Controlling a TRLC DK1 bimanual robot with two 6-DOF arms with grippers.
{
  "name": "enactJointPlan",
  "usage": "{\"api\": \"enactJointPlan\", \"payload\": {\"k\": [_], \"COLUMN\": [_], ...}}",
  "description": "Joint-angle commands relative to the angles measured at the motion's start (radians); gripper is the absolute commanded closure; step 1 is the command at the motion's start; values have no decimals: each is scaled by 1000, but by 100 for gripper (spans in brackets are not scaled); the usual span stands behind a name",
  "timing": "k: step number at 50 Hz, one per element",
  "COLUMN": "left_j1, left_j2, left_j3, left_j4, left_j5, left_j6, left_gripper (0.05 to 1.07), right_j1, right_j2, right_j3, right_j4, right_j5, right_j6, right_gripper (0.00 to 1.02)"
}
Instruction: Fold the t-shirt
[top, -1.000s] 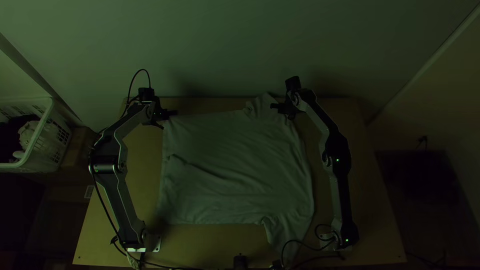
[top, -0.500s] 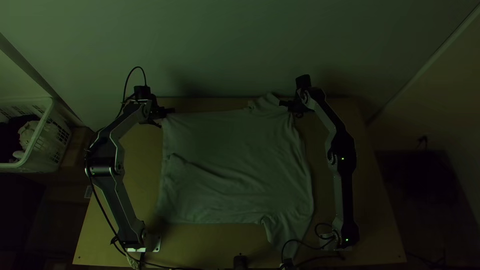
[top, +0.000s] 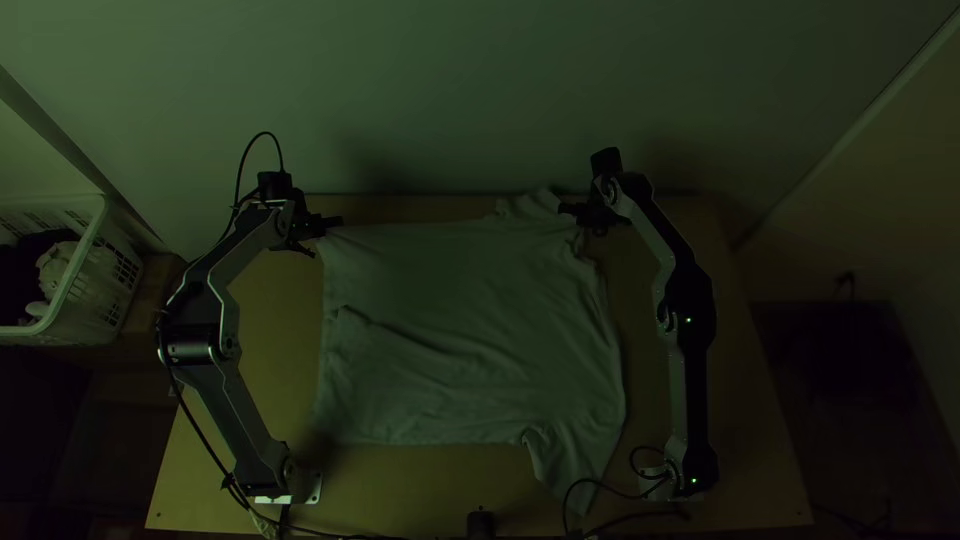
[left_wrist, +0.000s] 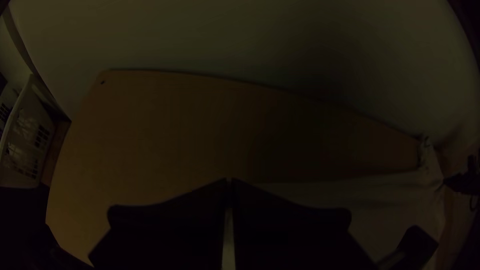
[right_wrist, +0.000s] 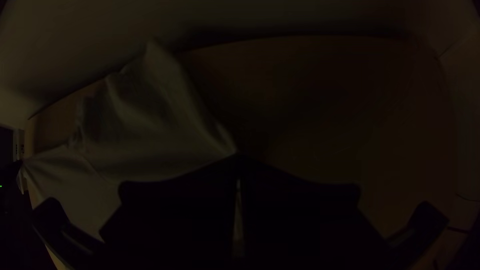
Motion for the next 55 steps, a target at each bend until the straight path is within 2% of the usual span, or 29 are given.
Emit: {"api": "enactJointPlan", "payload": {"k": [1, 19, 55], "left_j1": [-12, -29, 6], "left_j2": [-74, -150, -297], "left_j3": [-43, -138, -361], "left_j4": [-3, -4, 19], "left_j5": [-12, -12, -6], "left_j6": [-15, -16, 2], "left_gripper": [105, 105, 105], "right_j1": [-4, 6, 45], "right_j2": [-79, -163, -412], "right_j3": [-32, -84, -460], "right_j4": [-21, -67, -8], "right_j5": [12, 12, 23], "right_j6": [-2, -18, -32], "right_gripper": [100, 100, 100]}}
